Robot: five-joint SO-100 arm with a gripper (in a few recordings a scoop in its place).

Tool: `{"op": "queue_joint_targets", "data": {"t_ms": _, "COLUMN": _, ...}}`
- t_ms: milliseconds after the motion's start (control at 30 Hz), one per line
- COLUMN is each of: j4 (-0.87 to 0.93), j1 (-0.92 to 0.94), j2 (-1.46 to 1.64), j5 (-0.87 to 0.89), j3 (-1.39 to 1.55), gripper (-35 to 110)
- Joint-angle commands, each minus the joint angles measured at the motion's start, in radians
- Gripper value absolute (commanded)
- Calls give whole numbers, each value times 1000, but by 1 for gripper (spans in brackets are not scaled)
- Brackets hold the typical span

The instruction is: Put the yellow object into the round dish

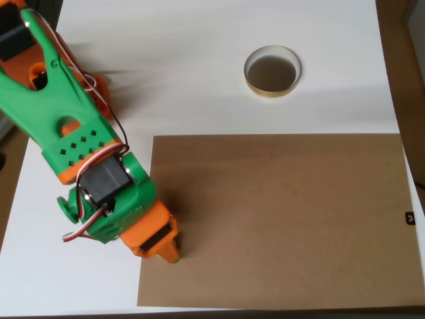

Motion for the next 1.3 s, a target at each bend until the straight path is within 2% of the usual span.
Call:
{"op": "queue_joint_targets", "data": {"t_ms": 0, "j4": 2, "j1": 0, "j2": 14, "j5": 0, "j3": -51, "gripper": 18}}
{"op": "queue_joint_targets", "data": {"t_ms": 267, "j4": -23, "j1": 0, "j2": -34, "j5": 0, "j3": -49, "gripper": 17}}
{"op": "queue_joint_targets", "data": {"t_ms": 600, "j4": -26, "j1": -2, "j2": -28, "j5": 0, "j3": -54, "gripper": 0}}
{"op": "queue_joint_targets", "data": {"t_ms": 967, "j4": 41, "j1": -31, "j2": 129, "j5": -44, "j3": -49, "gripper": 0}}
{"op": "queue_joint_targets", "data": {"t_ms": 1267, "j4": 100, "j1": -152, "j2": 276, "j5": -75, "j3": -17, "gripper": 0}}
